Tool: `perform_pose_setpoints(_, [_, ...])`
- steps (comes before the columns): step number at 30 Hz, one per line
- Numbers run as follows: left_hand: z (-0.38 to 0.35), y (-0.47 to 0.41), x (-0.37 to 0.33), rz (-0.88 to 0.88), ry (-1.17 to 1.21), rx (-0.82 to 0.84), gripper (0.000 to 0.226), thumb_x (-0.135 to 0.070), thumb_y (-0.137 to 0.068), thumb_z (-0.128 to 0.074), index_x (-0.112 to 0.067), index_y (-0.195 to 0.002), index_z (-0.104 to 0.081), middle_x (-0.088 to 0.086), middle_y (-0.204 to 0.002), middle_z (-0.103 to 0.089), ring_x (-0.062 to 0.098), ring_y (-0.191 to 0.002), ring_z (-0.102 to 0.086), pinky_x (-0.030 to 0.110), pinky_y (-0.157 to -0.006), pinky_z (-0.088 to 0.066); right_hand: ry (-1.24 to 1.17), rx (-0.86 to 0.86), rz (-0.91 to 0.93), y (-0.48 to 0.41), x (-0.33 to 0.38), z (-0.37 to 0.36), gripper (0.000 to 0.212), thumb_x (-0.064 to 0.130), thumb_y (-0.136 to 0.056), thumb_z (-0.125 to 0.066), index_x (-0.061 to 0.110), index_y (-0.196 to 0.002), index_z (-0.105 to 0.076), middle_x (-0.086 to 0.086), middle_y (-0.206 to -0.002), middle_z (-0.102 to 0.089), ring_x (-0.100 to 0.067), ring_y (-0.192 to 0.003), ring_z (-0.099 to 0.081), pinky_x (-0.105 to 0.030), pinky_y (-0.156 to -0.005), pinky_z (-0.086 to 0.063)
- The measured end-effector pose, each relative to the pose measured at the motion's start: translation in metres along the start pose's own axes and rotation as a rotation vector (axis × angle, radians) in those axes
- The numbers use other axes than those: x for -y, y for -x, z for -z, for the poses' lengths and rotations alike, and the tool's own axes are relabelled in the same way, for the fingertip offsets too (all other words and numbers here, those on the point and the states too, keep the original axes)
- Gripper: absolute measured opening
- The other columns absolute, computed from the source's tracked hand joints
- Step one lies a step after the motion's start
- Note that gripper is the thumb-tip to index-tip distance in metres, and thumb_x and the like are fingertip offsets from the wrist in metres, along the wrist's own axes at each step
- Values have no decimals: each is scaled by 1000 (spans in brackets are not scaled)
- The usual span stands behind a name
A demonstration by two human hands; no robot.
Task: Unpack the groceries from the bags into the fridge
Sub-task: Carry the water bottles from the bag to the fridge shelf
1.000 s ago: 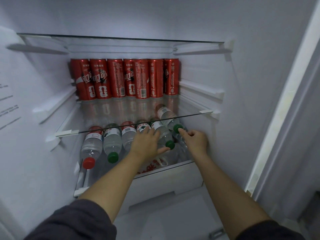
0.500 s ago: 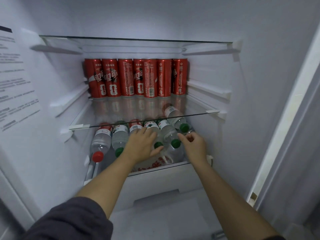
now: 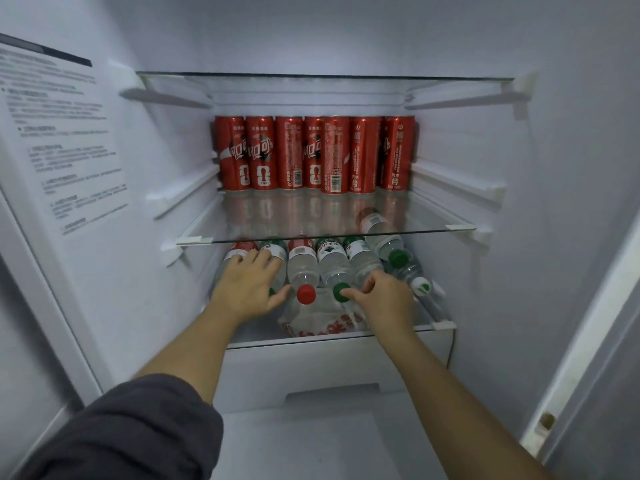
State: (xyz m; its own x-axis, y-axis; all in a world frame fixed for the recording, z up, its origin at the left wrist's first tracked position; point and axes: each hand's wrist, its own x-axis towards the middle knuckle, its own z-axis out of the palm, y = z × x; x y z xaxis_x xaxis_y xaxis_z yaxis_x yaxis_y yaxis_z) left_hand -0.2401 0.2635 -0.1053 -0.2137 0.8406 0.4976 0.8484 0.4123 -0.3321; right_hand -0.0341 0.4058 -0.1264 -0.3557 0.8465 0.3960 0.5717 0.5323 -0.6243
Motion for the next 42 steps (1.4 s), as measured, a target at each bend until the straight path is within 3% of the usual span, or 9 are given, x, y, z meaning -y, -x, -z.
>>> perform_pose_setpoints(8, [-1,1,-1,55,-23,45,76,-67,-83,-20,-13,-125,-53,8,-122,-57,27,-108,-53,44,-88,-45,10,-26,43,4,2,3,48,56,-70,-77,23,-63,-43,10,-58,-49,-7,-50,-43,-25,-44,-25])
perform_pose_setpoints(11, [0,5,-4,124,35,34,73,-68,-83,-27,-14,-125,-52,6,-122,-58,26,-110,-53,42,-91,-45,-16,-3,79,8,0,5,43,52,-74,-77,20,-67,-49,10,-66,-51,-11,-58,-49,-26,-47,-34])
perform_pose_setpoints(14, [7,14,-17,270,276,-149,69,-61,-82,-32,-9,-118,-59,10,-114,-62,30,-106,-55,44,-91,-44,-76,29,126,18,-8,8,33,46,-80,-75,18,-84,-59,8,-84,-53,-14,-78,-55,-31,-65,-50])
perform_pose_setpoints(19, [29,29,-76,343,540,-327,49,-50,-90,-40,-12,-118,-56,8,-121,-59,26,-115,-51,46,-99,-38,-39,-51,156,58,-27,21,43,48,-85,-69,17,-115,-62,-3,-117,-56,-23,-111,-52,-39,-92,-47])
perform_pose_setpoints(25, [25,79,-134,203,534,-90,70,-57,-90,-34,-12,-143,-44,10,-150,-41,28,-143,-32,56,-118,-8,191,57,90,122,-62,34,67,53,-94,-52,28,-152,-29,-4,-161,-21,-22,-149,-13,-43,-118,-15])
perform_pose_setpoints(28, [25,101,-158,117,533,26,79,-64,-89,-28,-15,-151,-33,11,-159,-26,30,-149,-19,56,-118,5,232,139,53,150,-75,36,73,58,-95,-45,35,-155,-12,-1,-165,1,-21,-151,7,-45,-120,-1])
perform_pose_setpoints(33, [28,135,-189,30,563,146,83,-72,-91,-11,-19,-154,-20,12,-163,-12,33,-150,-6,62,-115,4,325,193,25,197,-89,44,71,68,-93,-25,41,-151,6,6,-158,25,-17,-144,31,-43,-117,16])
perform_pose_setpoints(39, [34,177,-234,-64,646,307,84,-68,-86,-14,-20,-155,-20,9,-163,-11,29,-151,-1,60,-117,7,406,216,-156,262,-125,79,69,65,-96,-24,46,-145,19,11,-153,33,-12,-138,40,-43,-117,18])
perform_pose_setpoints(42, [47,197,-269,-164,678,336,86,-70,-85,-7,-21,-155,-17,6,-164,-6,25,-151,6,55,-117,15,405,177,-229,301,-142,108,70,64,-97,-26,41,-151,12,10,-155,28,-13,-140,35,-43,-118,14])
